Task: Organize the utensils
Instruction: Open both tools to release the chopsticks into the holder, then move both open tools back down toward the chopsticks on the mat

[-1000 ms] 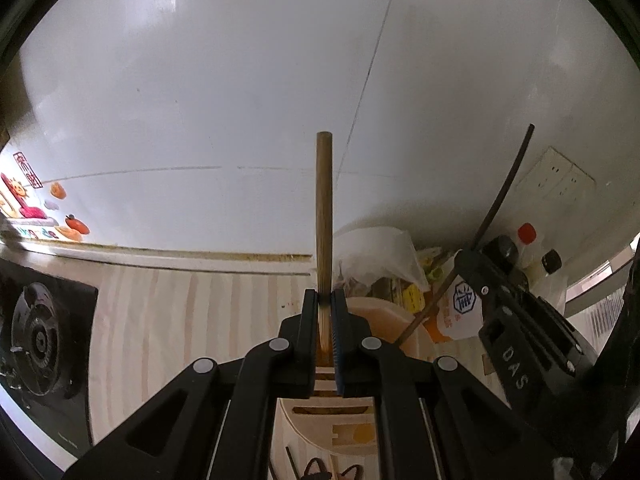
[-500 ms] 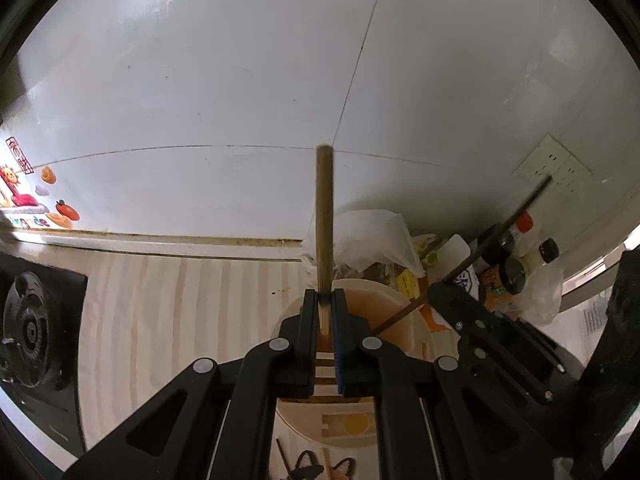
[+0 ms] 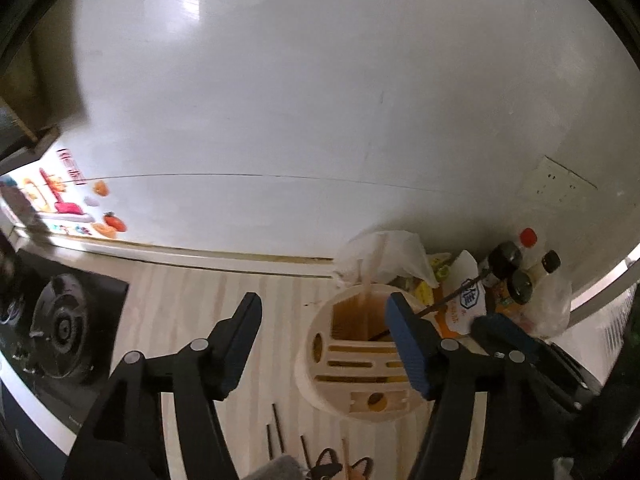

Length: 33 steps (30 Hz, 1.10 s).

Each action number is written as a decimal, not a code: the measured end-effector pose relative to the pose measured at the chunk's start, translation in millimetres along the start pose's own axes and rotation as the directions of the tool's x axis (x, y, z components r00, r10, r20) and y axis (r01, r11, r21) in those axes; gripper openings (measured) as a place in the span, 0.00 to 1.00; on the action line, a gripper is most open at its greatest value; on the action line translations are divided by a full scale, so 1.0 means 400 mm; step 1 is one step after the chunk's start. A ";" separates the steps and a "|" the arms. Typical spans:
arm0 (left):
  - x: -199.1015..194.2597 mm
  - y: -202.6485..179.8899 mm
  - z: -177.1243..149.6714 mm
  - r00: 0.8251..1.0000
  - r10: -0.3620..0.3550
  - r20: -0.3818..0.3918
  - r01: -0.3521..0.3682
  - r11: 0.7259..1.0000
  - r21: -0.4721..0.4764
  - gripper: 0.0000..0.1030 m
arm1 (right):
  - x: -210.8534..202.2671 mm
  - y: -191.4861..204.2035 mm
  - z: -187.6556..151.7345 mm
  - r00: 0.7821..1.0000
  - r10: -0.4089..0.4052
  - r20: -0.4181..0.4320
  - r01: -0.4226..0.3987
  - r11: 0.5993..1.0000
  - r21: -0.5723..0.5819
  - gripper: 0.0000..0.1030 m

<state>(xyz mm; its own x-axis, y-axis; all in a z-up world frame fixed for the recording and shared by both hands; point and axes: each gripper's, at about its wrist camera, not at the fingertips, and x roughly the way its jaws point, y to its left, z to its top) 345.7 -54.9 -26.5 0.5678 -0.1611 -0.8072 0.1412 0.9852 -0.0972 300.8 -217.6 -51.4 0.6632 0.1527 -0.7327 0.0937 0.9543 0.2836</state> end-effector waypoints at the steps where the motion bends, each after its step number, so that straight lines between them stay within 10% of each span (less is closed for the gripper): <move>1: -0.007 0.005 -0.005 1.000 0.006 0.004 -0.006 1.000 -0.001 0.68 | -0.016 -0.002 -0.007 1.000 -0.006 0.005 0.006 1.000 0.005 0.32; 8: -0.061 0.036 -0.075 0.997 0.056 0.059 -0.056 0.998 0.004 0.98 | -0.112 -0.012 -0.057 0.996 -0.073 0.049 0.071 0.997 0.027 0.55; 15: -0.070 0.054 -0.147 0.993 0.097 0.064 -0.099 0.995 0.016 1.00 | -0.155 -0.029 -0.117 0.984 -0.174 0.035 0.172 0.984 0.048 0.78; 25: 0.053 0.104 -0.340 0.981 0.135 -0.136 -0.134 0.991 0.019 1.00 | -0.051 -0.089 -0.282 0.951 -0.247 -0.188 0.262 0.963 0.061 0.78; 33: 0.186 0.133 -0.489 0.936 0.178 -0.303 -0.165 0.984 0.068 1.00 | 0.081 -0.155 -0.452 0.869 -0.289 -0.402 0.326 0.945 0.023 0.71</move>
<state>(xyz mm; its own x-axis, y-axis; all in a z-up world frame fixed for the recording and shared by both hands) 236.8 -2.8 -205.8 0.3111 0.0421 -0.9494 0.1005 0.9920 0.0769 182.1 -225.3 -204.6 0.2510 -0.0405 -0.9672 0.3218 0.9458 0.0439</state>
